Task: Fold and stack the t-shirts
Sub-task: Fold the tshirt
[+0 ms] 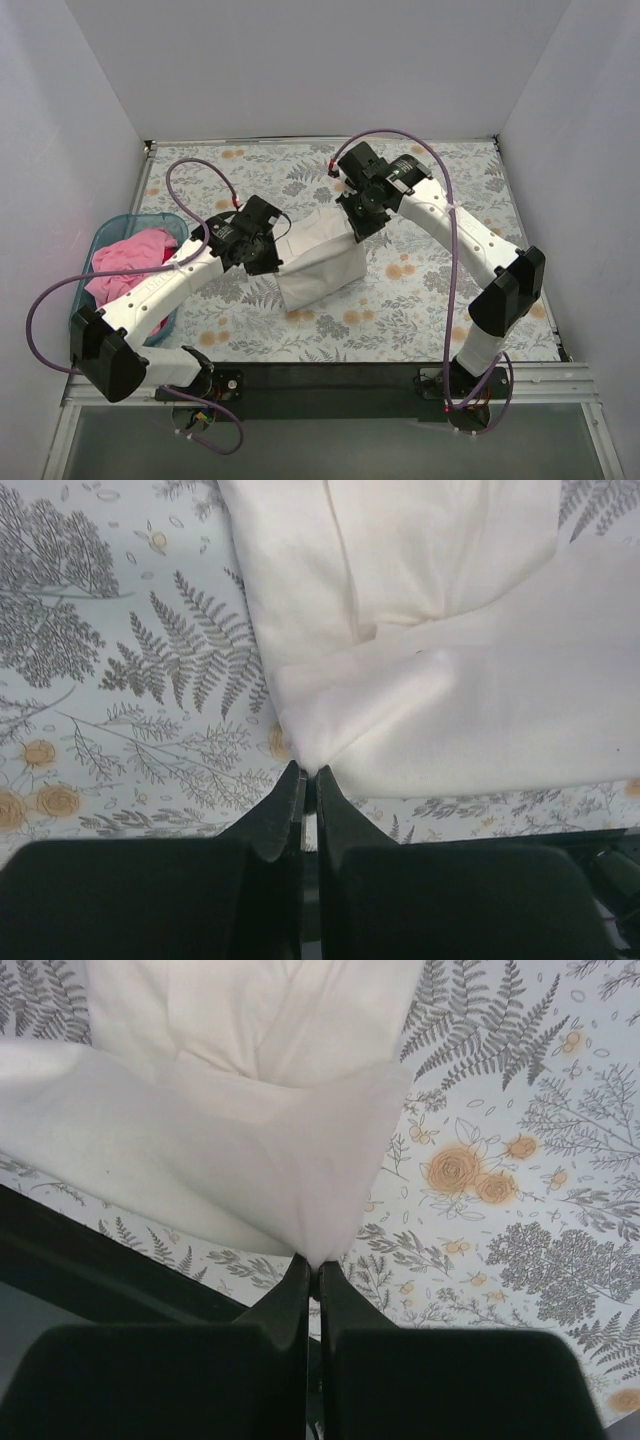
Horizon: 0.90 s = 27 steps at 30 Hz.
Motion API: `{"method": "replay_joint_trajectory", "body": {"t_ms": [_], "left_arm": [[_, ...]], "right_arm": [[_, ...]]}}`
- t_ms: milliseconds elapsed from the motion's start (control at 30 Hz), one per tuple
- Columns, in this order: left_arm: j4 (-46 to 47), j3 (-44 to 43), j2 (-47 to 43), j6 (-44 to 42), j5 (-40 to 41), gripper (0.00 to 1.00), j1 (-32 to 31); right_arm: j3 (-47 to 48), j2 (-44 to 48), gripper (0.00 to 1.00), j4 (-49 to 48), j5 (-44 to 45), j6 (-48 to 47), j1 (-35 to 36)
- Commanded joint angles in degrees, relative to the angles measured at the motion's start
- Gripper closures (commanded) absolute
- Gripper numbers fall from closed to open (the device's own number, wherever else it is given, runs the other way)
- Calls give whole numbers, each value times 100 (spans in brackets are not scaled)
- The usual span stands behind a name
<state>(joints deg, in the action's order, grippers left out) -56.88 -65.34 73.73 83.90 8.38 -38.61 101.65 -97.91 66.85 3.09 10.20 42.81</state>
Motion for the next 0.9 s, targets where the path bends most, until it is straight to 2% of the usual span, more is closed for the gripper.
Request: {"method": "replay_joint_trajectory", "body": {"t_ms": [0,333,633,867], "left_arm": [[379,-277,35,-383,260,100,292],[1100,-313,387,-655,278,100,899],[2075,100,853,-691,375,100,1470],[2620,101,1494,-699,366,100,1699]], "right_arm": [[592,-201,99,65,200,-281,-114],[1894,-1133,99,-136,561,-756,-246],[1683,-1582,99,-1217,675,-993,-387],[1551,-2012,99,-1991,613,-1230,-466]]}}
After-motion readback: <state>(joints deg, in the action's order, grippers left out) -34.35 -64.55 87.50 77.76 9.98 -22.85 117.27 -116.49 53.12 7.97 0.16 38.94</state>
